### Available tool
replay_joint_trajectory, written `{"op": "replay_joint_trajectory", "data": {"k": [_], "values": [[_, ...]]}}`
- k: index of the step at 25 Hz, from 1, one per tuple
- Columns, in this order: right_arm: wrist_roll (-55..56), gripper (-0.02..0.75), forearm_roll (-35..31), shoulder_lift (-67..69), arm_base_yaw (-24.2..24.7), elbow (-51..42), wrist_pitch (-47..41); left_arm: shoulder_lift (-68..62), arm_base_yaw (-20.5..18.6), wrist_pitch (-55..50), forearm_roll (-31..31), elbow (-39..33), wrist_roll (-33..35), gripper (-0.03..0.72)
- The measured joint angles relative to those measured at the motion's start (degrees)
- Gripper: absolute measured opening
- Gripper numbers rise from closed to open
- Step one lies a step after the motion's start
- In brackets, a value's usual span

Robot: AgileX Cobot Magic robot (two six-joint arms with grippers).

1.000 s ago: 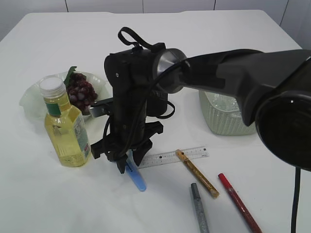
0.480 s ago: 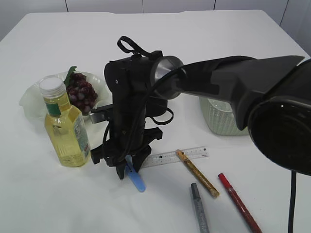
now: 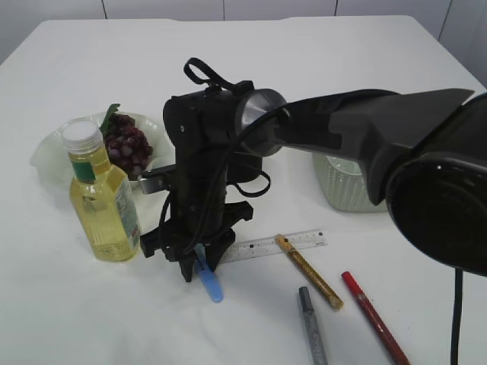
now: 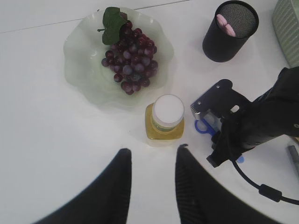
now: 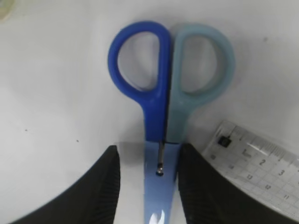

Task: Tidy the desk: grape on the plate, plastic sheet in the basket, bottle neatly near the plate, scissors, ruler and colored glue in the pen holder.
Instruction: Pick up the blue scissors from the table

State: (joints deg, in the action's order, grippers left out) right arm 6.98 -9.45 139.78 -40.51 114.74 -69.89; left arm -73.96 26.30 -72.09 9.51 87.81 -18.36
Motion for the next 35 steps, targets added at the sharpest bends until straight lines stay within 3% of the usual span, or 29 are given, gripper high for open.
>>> {"op": "replay_joint_trajectory", "data": {"k": [35], "values": [[2.4, 0.312, 3.5, 0.7, -0.1, 1.7, 0.0, 0.0, 0.0, 0.0, 0.0, 0.0, 0.3, 0.237]]}}
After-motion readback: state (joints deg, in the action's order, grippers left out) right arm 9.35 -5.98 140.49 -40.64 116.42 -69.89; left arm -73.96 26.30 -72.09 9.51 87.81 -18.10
